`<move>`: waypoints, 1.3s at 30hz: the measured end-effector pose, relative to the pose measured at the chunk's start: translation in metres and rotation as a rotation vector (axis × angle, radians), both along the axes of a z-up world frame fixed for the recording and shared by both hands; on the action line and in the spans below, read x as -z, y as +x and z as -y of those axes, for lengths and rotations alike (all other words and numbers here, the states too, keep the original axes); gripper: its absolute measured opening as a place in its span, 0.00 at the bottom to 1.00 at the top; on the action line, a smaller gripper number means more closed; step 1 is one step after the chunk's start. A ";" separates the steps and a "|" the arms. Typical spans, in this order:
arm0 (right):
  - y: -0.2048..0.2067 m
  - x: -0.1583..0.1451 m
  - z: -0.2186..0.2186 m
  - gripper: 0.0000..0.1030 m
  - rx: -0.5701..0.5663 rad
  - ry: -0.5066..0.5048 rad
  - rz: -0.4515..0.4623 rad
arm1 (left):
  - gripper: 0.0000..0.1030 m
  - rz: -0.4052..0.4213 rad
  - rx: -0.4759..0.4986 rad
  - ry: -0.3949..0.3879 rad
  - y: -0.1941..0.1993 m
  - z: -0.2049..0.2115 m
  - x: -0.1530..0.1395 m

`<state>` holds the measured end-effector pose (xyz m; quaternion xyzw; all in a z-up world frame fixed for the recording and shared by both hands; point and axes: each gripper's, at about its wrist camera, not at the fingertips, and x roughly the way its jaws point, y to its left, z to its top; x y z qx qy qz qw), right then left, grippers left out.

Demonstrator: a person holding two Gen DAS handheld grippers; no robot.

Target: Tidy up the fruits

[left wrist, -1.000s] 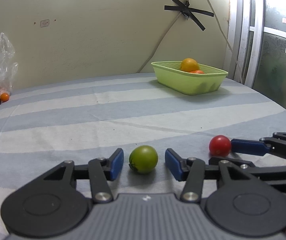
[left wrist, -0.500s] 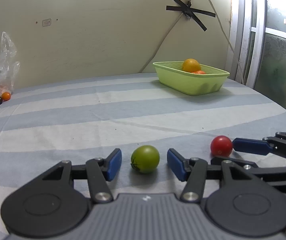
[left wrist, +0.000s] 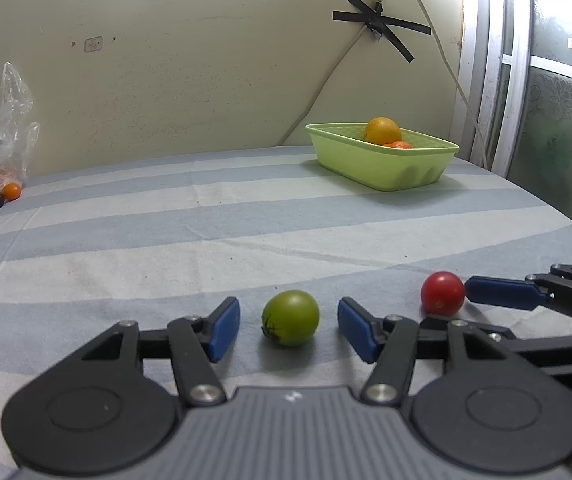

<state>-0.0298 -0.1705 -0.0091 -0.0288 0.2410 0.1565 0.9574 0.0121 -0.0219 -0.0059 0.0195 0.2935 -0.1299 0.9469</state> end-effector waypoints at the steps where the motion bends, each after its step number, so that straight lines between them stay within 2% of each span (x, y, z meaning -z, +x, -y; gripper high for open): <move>1: 0.000 0.000 0.000 0.51 0.000 0.000 -0.001 | 0.54 0.000 0.000 0.000 0.000 0.000 0.000; 15: 0.000 0.001 -0.001 0.55 -0.003 0.001 -0.001 | 0.58 0.000 -0.001 0.000 0.000 0.001 0.000; 39: 0.000 0.001 -0.001 0.57 -0.009 0.002 -0.001 | 0.59 0.002 0.003 -0.011 0.000 0.000 0.002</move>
